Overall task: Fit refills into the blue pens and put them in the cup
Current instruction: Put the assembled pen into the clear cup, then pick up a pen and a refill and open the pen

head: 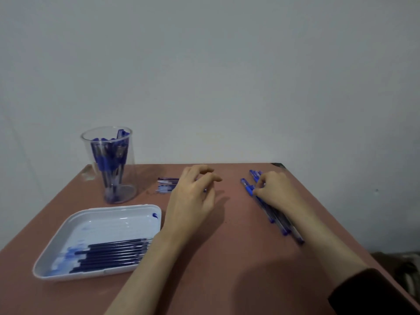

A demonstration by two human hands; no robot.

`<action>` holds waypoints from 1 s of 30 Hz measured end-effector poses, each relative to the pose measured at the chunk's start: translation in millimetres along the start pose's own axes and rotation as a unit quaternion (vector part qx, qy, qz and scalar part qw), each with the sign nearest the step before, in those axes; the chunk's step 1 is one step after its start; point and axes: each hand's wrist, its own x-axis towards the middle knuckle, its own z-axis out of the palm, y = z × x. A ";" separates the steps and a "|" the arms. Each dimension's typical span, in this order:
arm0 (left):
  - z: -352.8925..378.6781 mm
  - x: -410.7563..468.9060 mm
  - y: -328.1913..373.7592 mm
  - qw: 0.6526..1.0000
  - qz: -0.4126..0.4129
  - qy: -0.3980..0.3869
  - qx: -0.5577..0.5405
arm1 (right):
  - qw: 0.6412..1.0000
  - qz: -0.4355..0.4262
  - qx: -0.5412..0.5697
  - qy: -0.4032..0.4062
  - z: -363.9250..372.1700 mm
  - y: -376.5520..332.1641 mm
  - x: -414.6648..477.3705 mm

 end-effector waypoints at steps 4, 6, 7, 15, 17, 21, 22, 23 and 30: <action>2.8 -1.5 0.1 1.000 -0.002 -0.003 0.013 | 0.998 -0.012 -0.062 0.001 7.1 3.7 -4.7; 2.0 -1.7 -0.8 1.000 -0.001 0.003 0.022 | 0.996 -0.021 -0.090 0.004 11.1 0.2 -6.4; 1.7 -1.7 -1.1 1.000 -0.003 0.007 0.024 | 0.994 -0.025 -0.105 0.003 13.1 -1.8 -7.2; -7.2 -0.9 -0.4 1.000 -0.016 0.018 0.014 | 0.991 -0.023 -0.121 0.058 7.0 -22.7 -17.5; -13.9 1.9 0.8 0.998 -0.051 0.031 -0.030 | 0.994 -0.035 -0.046 0.093 1.8 -30.7 -18.8; -28.9 11.1 -5.9 0.978 -0.161 0.056 -0.119 | 0.955 -0.136 0.257 0.060 7.3 -57.8 -27.9; -32.6 12.6 -9.0 0.967 -0.199 0.062 -0.145 | 0.945 -0.155 0.286 0.043 12.1 -63.7 -29.6; -36.1 13.7 -12.6 0.957 -0.228 0.072 -0.162 | 0.940 -0.170 0.296 0.029 17.0 -67.8 -30.1; -45.9 10.4 -22.9 0.951 -0.252 0.053 -0.173 | 0.932 -0.215 0.290 -0.027 38.7 -78.8 -28.5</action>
